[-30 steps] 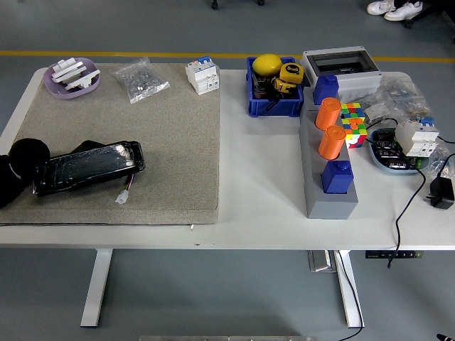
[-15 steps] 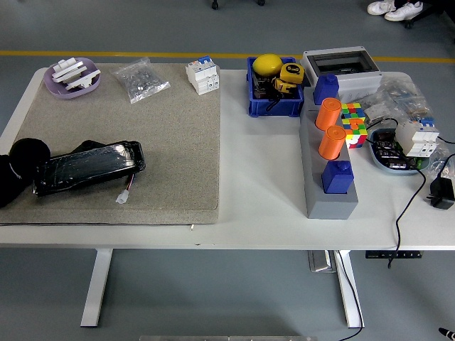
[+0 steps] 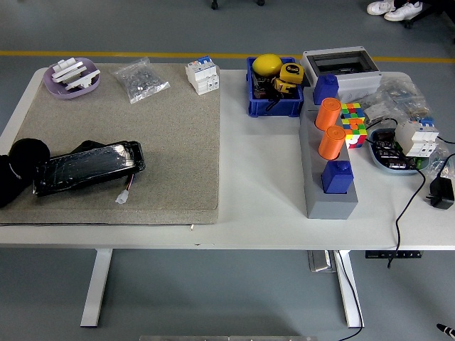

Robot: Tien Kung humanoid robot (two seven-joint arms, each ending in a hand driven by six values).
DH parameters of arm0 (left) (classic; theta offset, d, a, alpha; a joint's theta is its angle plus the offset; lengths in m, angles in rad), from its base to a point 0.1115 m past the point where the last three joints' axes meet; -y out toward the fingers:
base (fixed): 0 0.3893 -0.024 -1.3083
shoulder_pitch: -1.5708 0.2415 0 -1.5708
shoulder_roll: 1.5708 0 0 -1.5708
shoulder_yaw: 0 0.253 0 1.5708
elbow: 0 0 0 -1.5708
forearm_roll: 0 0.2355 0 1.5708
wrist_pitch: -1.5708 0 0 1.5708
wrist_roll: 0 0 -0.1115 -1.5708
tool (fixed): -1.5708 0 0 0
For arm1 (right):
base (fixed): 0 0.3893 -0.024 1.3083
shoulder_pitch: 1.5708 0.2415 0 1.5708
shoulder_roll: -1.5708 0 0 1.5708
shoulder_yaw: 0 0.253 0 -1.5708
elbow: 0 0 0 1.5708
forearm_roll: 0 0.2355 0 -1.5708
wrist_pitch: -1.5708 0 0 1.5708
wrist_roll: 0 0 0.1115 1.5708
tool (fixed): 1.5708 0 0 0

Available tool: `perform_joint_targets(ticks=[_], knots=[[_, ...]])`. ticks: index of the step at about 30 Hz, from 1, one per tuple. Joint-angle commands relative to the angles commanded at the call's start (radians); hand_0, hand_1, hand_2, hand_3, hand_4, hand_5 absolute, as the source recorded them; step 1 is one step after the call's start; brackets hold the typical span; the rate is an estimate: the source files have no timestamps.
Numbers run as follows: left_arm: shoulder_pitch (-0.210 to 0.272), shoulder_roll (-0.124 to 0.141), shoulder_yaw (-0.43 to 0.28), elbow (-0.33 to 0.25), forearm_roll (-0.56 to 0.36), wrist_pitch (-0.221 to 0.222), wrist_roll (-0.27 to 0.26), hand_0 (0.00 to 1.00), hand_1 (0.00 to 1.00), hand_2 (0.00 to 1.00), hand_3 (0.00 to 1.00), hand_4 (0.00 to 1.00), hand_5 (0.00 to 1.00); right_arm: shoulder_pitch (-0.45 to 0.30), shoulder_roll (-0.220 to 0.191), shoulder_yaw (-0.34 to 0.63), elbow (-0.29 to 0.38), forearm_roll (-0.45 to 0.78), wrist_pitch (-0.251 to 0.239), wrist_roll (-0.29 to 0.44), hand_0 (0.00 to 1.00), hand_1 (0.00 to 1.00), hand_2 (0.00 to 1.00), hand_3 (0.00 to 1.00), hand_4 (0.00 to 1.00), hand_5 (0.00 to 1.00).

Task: Pick the rag up,wipe the panel,place it on the desk

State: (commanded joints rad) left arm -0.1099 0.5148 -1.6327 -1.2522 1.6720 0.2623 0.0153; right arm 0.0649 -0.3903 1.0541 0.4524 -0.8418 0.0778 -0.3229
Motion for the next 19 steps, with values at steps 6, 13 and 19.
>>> perform_joint_targets(ticks=[6,13,19], knots=[[0.006,0.014,-0.008,0.001,-0.001,0.000,0.000,0.590,0.762,0.790,0.617,0.709,0.101,0.009,-0.003,-0.011,-0.001,0.004,0.000,0.000,0.765,0.669,0.721,0.696,0.998,0.637],[0.000,0.022,0.011,0.004,-0.004,-0.001,0.000,0.590,0.762,0.790,0.615,0.708,0.101,-0.001,0.002,-0.004,-0.003,0.003,-0.001,0.001,0.765,0.669,0.721,0.696,0.998,0.638],[-0.001,0.032,0.021,0.006,0.006,-0.003,0.003,0.595,0.762,0.790,0.613,0.708,0.102,-0.010,0.004,0.013,-0.001,-0.001,-0.001,0.002,0.765,0.669,0.721,0.695,0.998,0.638]])
